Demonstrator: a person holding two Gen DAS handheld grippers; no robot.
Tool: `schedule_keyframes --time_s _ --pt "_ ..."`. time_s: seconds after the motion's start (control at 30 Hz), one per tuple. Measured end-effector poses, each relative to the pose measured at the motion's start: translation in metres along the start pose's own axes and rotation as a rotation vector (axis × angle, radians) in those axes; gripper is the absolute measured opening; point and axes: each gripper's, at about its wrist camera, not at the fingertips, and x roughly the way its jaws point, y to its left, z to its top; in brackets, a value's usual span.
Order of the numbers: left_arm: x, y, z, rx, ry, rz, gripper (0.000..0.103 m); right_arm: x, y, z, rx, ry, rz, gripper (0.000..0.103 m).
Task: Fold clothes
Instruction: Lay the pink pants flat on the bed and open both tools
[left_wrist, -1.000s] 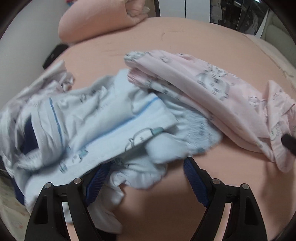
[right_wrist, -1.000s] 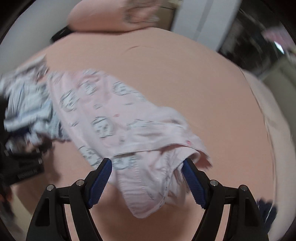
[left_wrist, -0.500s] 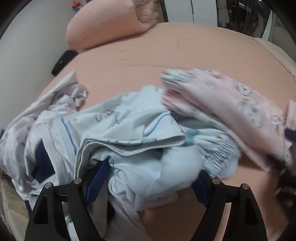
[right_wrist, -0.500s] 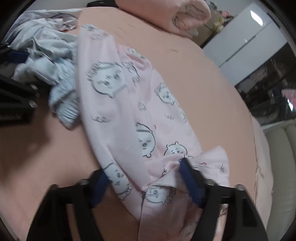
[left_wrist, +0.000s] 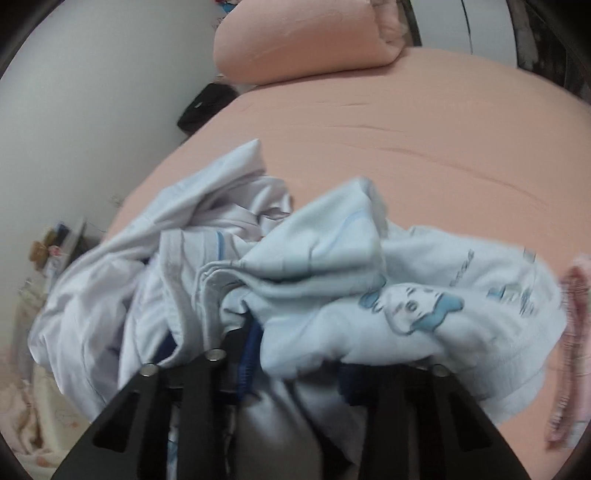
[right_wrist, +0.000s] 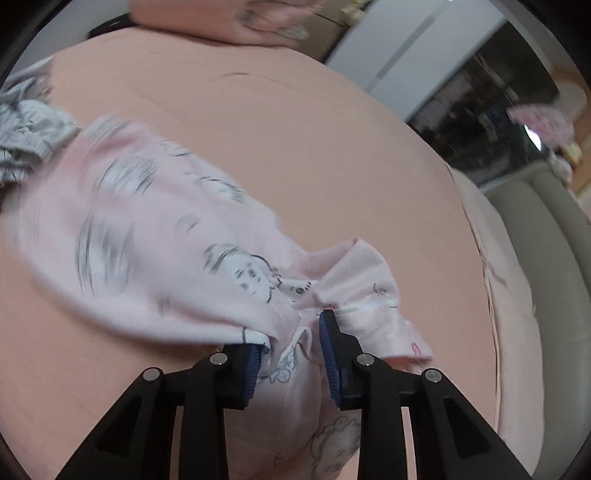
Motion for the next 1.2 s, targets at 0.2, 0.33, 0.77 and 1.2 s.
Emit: schedule_keyframes --time_s 0.2,0.33,0.77,1.2 --pt "0.011 -0.011 0.009 0.030 0.076 0.028 0.026 -0.007 0.008 0.000 -0.035 -0.006 0.002 0.028" --pt "0.005 -0.015 0.011 0.028 0.126 0.019 0.026 -0.014 0.011 -0.005 -0.045 -0.004 0.055 0.032" --pt "-0.070 -0.020 -0.024 -0.065 0.204 -0.195 0.067 -0.042 -0.045 -0.019 0.160 -0.008 0.309 0.067" --pt "-0.125 -0.077 -0.062 -0.026 0.098 -0.435 0.070 -0.051 -0.074 -0.042 0.169 -0.043 0.298 0.067"
